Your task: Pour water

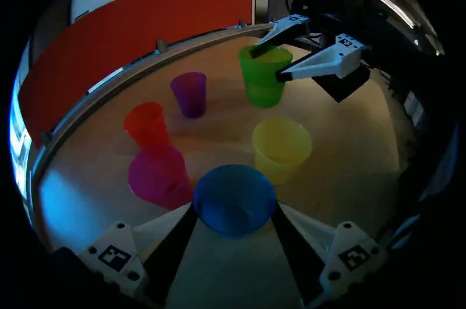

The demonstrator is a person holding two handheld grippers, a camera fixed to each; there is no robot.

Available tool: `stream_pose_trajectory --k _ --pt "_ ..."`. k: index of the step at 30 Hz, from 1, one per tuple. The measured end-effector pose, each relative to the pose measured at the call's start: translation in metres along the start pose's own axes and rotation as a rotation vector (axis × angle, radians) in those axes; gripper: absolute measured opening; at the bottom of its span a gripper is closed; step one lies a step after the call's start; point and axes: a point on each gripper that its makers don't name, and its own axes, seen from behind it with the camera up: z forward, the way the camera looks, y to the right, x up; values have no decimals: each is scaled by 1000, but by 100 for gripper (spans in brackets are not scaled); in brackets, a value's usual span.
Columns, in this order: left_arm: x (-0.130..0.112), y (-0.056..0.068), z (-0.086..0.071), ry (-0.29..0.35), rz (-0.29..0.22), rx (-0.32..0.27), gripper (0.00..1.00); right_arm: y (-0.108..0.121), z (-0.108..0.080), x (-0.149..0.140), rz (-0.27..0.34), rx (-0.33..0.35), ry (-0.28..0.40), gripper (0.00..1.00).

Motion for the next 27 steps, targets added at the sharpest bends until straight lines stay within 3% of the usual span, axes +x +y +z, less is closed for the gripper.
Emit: stream_pose_trajectory --k 14,27 --pt "-12 2 4 -18 1 -9 87 2 6 -14 3 -9 -24 92" --pt "-24 3 -3 -65 41 8 92 2 18 -39 16 -9 -66 92"
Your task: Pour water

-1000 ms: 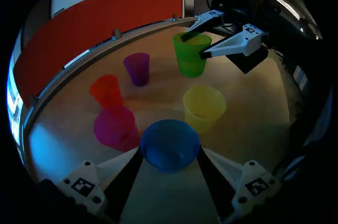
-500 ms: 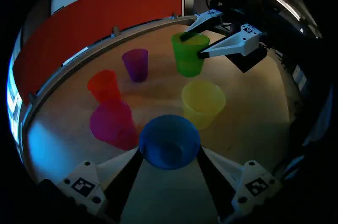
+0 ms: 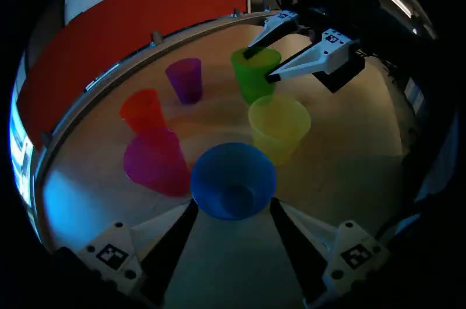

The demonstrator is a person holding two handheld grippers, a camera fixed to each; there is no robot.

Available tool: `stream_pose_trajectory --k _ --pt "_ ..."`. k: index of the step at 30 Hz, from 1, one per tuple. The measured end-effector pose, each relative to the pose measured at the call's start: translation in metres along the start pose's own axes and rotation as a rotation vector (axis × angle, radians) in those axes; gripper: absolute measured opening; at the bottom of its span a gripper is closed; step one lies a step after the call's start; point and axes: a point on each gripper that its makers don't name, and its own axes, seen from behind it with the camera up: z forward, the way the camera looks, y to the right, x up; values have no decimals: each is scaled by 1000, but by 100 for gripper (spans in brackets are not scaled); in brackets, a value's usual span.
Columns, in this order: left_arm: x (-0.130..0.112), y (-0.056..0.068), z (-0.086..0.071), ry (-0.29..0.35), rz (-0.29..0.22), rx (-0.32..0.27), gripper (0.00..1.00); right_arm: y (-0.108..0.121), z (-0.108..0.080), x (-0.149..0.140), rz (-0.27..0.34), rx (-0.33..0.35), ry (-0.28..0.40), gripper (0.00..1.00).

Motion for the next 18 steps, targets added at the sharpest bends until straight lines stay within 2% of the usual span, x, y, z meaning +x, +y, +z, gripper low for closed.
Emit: stream_pose_trajectory --k 18 --pt "-5 0 -7 2 -54 -2 92 6 12 -31 19 -24 -49 92"
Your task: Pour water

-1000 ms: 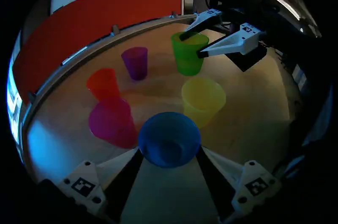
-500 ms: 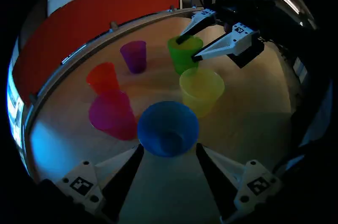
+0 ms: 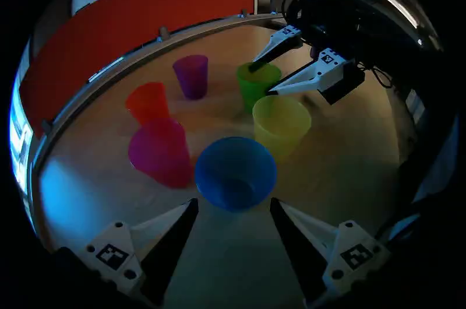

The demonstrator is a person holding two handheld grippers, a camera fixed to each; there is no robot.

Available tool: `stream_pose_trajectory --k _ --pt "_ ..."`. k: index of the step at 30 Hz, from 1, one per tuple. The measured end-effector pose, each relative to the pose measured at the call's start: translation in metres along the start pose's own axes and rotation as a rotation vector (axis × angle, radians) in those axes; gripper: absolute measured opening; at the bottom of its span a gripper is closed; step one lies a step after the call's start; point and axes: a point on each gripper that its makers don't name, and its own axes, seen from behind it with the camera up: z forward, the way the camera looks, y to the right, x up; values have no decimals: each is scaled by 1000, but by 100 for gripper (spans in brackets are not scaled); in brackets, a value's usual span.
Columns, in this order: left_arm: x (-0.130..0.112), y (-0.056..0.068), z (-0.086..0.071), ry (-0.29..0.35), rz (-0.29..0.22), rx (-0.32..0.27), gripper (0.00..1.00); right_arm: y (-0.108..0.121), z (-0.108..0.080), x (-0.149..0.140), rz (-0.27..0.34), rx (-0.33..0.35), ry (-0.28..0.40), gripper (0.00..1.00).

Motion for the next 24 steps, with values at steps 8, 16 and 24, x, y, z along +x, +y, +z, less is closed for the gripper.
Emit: stream_pose_trajectory --k 8,16,24 --pt "0 3 -2 1 2 -6 92 -2 0 -1 -1 -1 -5 92" --pt "0 6 -2 0 1 -12 92 -1 -4 -5 8 -9 -11 93" --pt "-1 8 -3 -4 -4 -12 92 -1 -7 -8 17 -30 -23 100"
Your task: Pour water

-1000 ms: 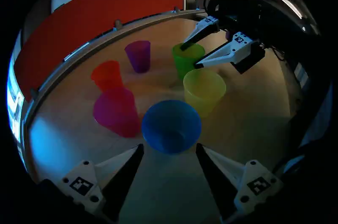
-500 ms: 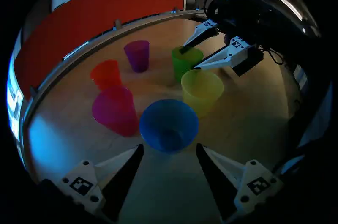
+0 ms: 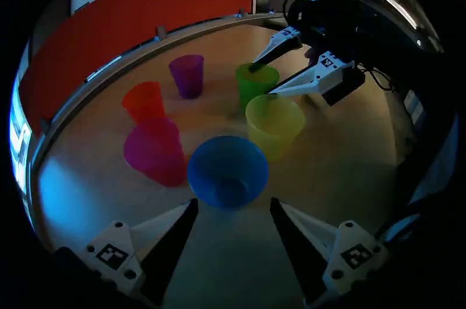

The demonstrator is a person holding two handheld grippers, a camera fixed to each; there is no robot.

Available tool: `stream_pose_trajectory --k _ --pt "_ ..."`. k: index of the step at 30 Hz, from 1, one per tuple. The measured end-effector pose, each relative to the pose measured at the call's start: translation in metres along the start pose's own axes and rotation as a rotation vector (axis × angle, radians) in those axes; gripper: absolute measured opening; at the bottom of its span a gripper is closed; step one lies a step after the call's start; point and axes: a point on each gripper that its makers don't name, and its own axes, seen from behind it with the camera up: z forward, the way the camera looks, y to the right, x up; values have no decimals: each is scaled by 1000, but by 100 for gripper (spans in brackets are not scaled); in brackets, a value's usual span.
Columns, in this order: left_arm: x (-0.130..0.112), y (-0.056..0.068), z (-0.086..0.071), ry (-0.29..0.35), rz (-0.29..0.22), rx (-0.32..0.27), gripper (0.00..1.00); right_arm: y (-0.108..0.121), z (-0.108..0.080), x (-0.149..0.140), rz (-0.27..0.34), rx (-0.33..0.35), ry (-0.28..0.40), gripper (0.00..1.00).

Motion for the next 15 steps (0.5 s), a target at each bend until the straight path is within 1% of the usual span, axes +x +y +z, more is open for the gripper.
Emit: stream_pose_trajectory --k 5,8,15 --pt "0 0 -3 0 -4 5 92 -1 -3 -3 3 -3 -6 99" --pt "-1 -2 -6 2 -10 16 92 -2 -7 -4 7 -4 -6 100" --pt "0 -6 -15 20 -25 48 92 -1 -23 -12 13 -32 -2 100"
